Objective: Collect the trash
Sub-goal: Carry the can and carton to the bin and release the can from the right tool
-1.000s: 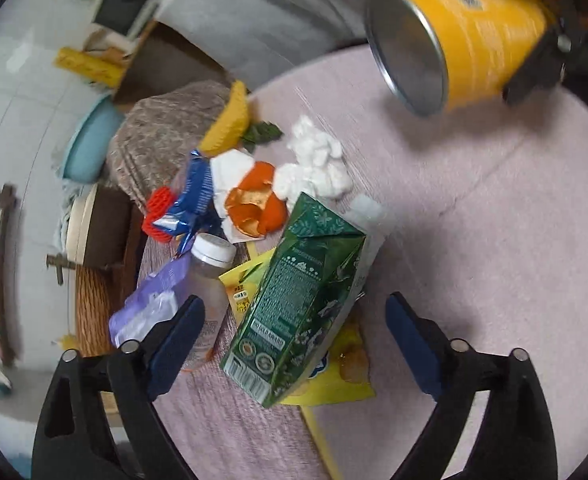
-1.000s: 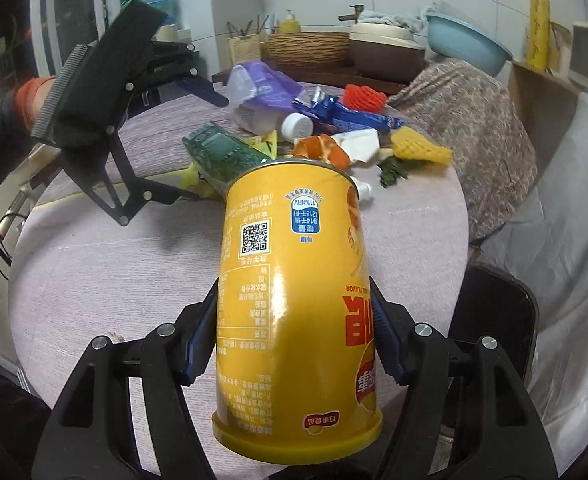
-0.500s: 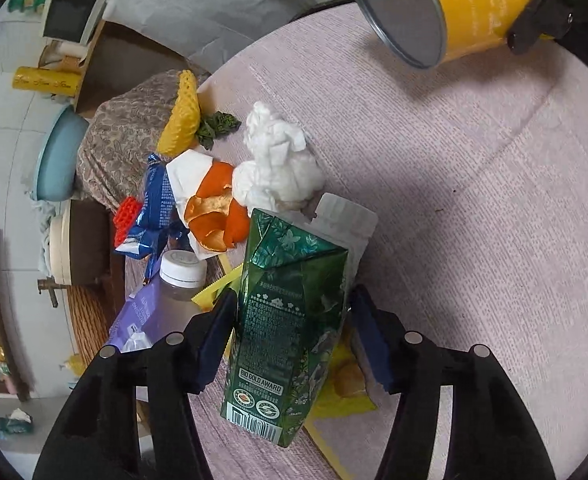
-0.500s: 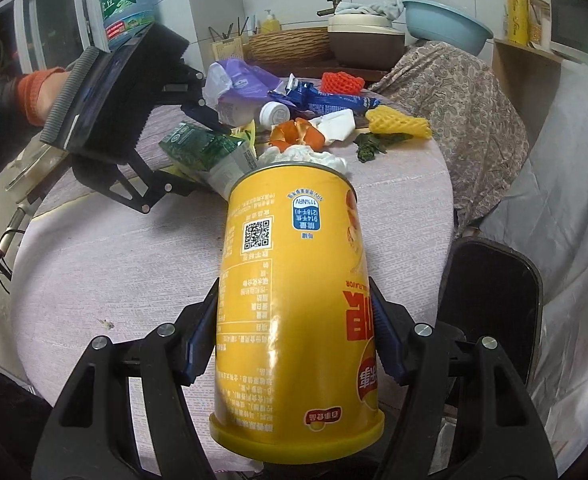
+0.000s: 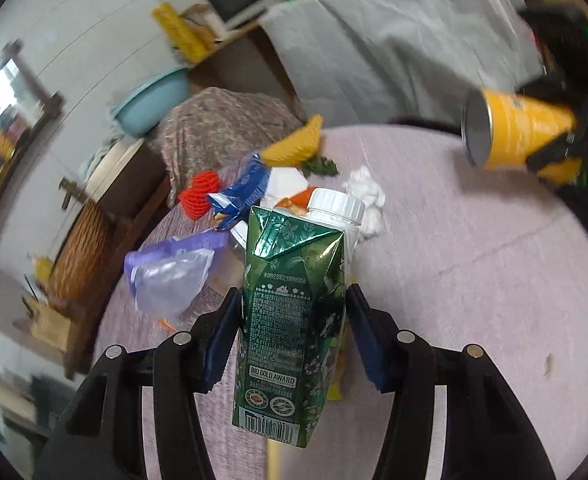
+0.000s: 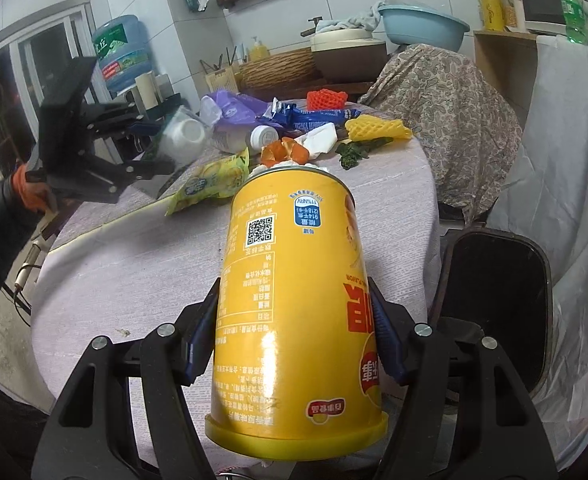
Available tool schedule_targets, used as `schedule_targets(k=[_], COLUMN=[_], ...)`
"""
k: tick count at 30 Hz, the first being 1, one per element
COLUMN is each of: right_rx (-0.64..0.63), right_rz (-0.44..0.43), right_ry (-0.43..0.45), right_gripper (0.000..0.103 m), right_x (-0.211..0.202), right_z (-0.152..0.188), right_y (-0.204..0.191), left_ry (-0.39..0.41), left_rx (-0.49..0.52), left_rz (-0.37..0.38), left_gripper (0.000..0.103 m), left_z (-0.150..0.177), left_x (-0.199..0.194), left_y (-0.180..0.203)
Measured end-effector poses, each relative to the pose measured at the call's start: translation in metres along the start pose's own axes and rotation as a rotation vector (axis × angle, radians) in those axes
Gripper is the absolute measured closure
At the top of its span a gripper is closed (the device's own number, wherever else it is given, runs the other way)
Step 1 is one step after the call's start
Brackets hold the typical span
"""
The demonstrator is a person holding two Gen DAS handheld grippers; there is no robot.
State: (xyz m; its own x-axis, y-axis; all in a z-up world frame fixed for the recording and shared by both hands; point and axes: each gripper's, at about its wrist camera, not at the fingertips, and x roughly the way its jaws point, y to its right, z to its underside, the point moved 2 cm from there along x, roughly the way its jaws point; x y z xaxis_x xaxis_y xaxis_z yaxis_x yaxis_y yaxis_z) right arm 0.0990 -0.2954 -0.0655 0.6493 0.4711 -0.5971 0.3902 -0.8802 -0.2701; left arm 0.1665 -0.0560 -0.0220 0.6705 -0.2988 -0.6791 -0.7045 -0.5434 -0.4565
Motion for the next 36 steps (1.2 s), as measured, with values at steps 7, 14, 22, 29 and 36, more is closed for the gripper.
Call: schedule_targets(k=[7,14,22,29,36], right_rx=[0.100,0.272,0.470,0.545,0.519], right_rz=[0.050,0.283,0.378,0.375,0.395], right_ry=[0.082,0.037,-0.251,-0.522,-0.639], right_gripper=[0.036,0.036,0.036,0.036,0.028], right_x=[-0.018,-0.020,0.075,0.158,0.188], right_z=[-0.002,0.006,0.057,0.087,0.093], right_y=[0.029,0.122,0.238,0.284,0.296], left_ry=[0.164,0.222,0.167,0.081,-0.021], left_rx=[-0.172,-0.230,-0.265,-0.308,-0.376], left_rz=[0.072,0.211,0.317,0.298,0.282], left_gripper=[0.050,0.050,0.050,0.050,0.050], left_z=[-0.020,-0.096,-0.184,-0.219,-0.229], left_x=[-0.028,-0.006,0.060,0.122,0.168], left_y=[0.024,0.066,0.124,0.146,0.152])
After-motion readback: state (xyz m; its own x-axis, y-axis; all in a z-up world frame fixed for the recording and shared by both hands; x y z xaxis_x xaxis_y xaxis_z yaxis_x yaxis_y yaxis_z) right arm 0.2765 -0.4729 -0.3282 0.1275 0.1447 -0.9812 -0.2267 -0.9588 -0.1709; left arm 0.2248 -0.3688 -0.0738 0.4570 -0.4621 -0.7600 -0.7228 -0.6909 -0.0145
